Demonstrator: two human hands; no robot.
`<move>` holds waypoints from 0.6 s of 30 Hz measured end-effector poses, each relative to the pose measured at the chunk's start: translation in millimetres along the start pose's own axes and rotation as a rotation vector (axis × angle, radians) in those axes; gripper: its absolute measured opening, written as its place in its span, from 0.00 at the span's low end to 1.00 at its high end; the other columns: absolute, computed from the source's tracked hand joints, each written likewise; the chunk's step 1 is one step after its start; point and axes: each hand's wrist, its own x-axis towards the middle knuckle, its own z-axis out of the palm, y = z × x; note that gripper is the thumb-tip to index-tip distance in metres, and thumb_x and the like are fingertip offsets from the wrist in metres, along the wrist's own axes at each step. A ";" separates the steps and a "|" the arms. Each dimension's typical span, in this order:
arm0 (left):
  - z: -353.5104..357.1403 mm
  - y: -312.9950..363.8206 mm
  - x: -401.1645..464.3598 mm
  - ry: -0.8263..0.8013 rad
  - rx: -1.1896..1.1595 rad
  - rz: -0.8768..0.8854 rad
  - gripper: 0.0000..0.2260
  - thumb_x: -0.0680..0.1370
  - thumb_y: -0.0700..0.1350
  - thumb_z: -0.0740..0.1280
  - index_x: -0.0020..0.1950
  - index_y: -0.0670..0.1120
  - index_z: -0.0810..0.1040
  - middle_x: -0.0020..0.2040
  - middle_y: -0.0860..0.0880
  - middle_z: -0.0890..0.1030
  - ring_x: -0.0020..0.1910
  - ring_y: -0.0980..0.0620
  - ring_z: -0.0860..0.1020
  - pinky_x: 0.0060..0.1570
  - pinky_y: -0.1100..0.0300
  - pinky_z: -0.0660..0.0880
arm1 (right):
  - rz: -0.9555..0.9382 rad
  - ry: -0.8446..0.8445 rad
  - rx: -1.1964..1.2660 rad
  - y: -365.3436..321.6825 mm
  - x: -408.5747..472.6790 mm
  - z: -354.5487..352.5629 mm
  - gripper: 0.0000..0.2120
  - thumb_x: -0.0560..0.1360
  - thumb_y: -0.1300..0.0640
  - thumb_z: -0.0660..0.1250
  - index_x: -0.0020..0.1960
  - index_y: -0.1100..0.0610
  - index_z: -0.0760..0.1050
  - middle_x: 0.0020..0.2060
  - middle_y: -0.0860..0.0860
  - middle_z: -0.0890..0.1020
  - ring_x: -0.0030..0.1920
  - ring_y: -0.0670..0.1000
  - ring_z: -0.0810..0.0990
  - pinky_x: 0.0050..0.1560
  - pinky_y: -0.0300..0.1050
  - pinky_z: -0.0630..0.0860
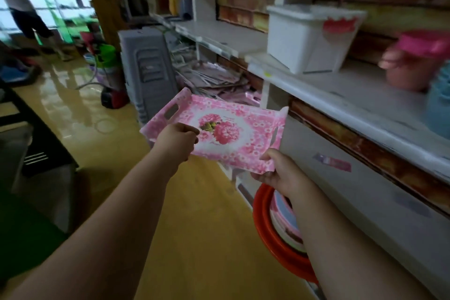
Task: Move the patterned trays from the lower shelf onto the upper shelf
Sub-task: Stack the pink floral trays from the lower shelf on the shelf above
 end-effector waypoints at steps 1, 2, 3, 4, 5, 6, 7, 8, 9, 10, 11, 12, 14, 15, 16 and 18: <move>-12.6 0.4 9.0 0.008 -0.006 0.001 0.13 0.76 0.36 0.57 0.46 0.48 0.80 0.48 0.44 0.82 0.40 0.46 0.76 0.34 0.56 0.71 | -0.006 -0.029 0.011 -4.9 3.1 18.4 0.10 0.71 0.65 0.63 0.52 0.61 0.75 0.43 0.57 0.83 0.26 0.50 0.75 0.37 0.49 0.82; -23.6 0.8 17.4 0.015 -0.007 0.007 0.13 0.76 0.36 0.57 0.45 0.48 0.80 0.48 0.43 0.82 0.39 0.46 0.76 0.33 0.56 0.71 | -0.017 -0.051 0.024 -9.4 5.5 36.6 0.10 0.71 0.65 0.62 0.52 0.62 0.74 0.41 0.57 0.82 0.22 0.48 0.70 0.35 0.48 0.81; -32.4 1.5 25.9 0.020 -0.005 0.016 0.13 0.75 0.36 0.58 0.44 0.49 0.79 0.48 0.42 0.83 0.39 0.46 0.76 0.32 0.57 0.70 | -0.032 -0.065 0.036 -14.4 9.7 52.7 0.09 0.72 0.65 0.61 0.52 0.62 0.73 0.41 0.57 0.81 0.19 0.47 0.66 0.35 0.48 0.81; -39.0 1.8 34.8 0.024 -0.003 0.026 0.12 0.74 0.37 0.58 0.44 0.49 0.79 0.47 0.41 0.83 0.38 0.46 0.76 0.32 0.57 0.70 | -0.049 -0.076 0.046 -19.6 14.5 67.7 0.08 0.73 0.65 0.61 0.52 0.62 0.73 0.41 0.57 0.79 0.18 0.46 0.65 0.36 0.49 0.82; -44.4 2.4 44.3 0.027 -0.001 0.032 0.12 0.74 0.37 0.58 0.44 0.49 0.80 0.46 0.41 0.83 0.37 0.47 0.76 0.32 0.56 0.71 | -0.065 -0.083 0.047 -25.4 20.7 81.8 0.09 0.73 0.64 0.61 0.53 0.62 0.72 0.40 0.57 0.78 0.18 0.46 0.65 0.38 0.50 0.82; -48.3 2.9 54.3 0.028 0.003 0.037 0.11 0.73 0.38 0.59 0.44 0.49 0.80 0.45 0.42 0.83 0.35 0.48 0.75 0.32 0.56 0.71 | -0.078 -0.089 0.051 -31.2 27.9 94.4 0.10 0.74 0.64 0.61 0.54 0.61 0.72 0.39 0.56 0.77 0.18 0.45 0.66 0.39 0.50 0.82; -51.0 3.2 64.2 0.028 0.007 0.042 0.11 0.73 0.38 0.59 0.44 0.50 0.80 0.43 0.44 0.82 0.34 0.50 0.76 0.31 0.57 0.72 | -0.088 -0.089 0.060 -37.0 36.3 105.8 0.10 0.74 0.64 0.61 0.55 0.60 0.72 0.38 0.56 0.76 0.18 0.45 0.67 0.39 0.49 0.82; -52.3 3.4 75.5 0.028 0.006 0.049 0.11 0.73 0.39 0.60 0.44 0.50 0.80 0.41 0.46 0.82 0.34 0.51 0.76 0.31 0.58 0.72 | -0.098 -0.091 0.079 -42.7 45.9 116.4 0.10 0.74 0.63 0.61 0.55 0.60 0.72 0.37 0.56 0.76 0.18 0.45 0.67 0.38 0.48 0.82; -52.5 3.9 87.0 0.026 0.000 0.056 0.11 0.73 0.39 0.60 0.43 0.51 0.80 0.41 0.47 0.82 0.34 0.52 0.77 0.30 0.59 0.73 | -0.105 -0.094 0.099 -48.3 56.8 125.9 0.10 0.74 0.63 0.61 0.54 0.59 0.73 0.36 0.55 0.75 0.19 0.45 0.67 0.37 0.48 0.82; -51.7 4.5 99.0 0.021 0.000 0.063 0.10 0.74 0.39 0.60 0.43 0.51 0.80 0.41 0.47 0.82 0.35 0.52 0.78 0.30 0.59 0.73 | -0.111 -0.100 0.117 -53.8 68.3 134.4 0.09 0.73 0.63 0.61 0.54 0.59 0.73 0.33 0.55 0.76 0.19 0.45 0.67 0.36 0.47 0.82; -50.4 5.4 110.7 0.009 0.004 0.071 0.10 0.74 0.40 0.60 0.43 0.51 0.80 0.43 0.47 0.83 0.36 0.52 0.78 0.30 0.60 0.73 | -0.122 -0.104 0.133 -59.5 80.6 142.2 0.09 0.73 0.63 0.61 0.52 0.59 0.73 0.30 0.54 0.76 0.19 0.45 0.66 0.35 0.47 0.82; -48.3 6.2 123.6 -0.005 0.006 0.074 0.09 0.74 0.40 0.61 0.43 0.51 0.79 0.45 0.46 0.84 0.36 0.52 0.78 0.30 0.60 0.73 | -0.132 -0.111 0.144 -65.2 94.7 149.4 0.08 0.73 0.63 0.61 0.51 0.59 0.74 0.27 0.53 0.76 0.19 0.45 0.67 0.34 0.47 0.81; -43.8 10.2 154.5 -0.019 0.021 0.072 0.09 0.75 0.42 0.61 0.44 0.52 0.79 0.48 0.43 0.84 0.37 0.49 0.79 0.32 0.58 0.75 | -0.146 -0.127 0.147 -78.5 128.3 164.1 0.08 0.72 0.63 0.62 0.51 0.60 0.75 0.24 0.51 0.76 0.20 0.46 0.68 0.34 0.47 0.80; -41.7 13.4 168.1 -0.019 0.034 0.071 0.09 0.76 0.42 0.61 0.44 0.53 0.79 0.48 0.42 0.84 0.38 0.46 0.80 0.34 0.55 0.76 | -0.152 -0.129 0.148 -85.6 142.9 171.0 0.08 0.72 0.62 0.62 0.51 0.60 0.75 0.23 0.51 0.75 0.20 0.46 0.68 0.34 0.47 0.80; -39.2 16.7 183.4 -0.012 0.044 0.073 0.09 0.76 0.42 0.61 0.43 0.53 0.79 0.49 0.41 0.84 0.41 0.43 0.81 0.37 0.51 0.78 | -0.154 -0.130 0.153 -92.9 158.2 178.1 0.07 0.73 0.62 0.62 0.50 0.61 0.75 0.22 0.51 0.74 0.20 0.45 0.69 0.34 0.46 0.80; -34.5 25.9 218.3 -0.005 0.053 0.077 0.10 0.77 0.43 0.61 0.41 0.54 0.80 0.47 0.43 0.84 0.47 0.41 0.82 0.42 0.49 0.81 | -0.163 -0.114 0.170 -109.4 190.3 194.3 0.06 0.73 0.62 0.63 0.49 0.60 0.75 0.25 0.52 0.73 0.20 0.45 0.68 0.34 0.46 0.80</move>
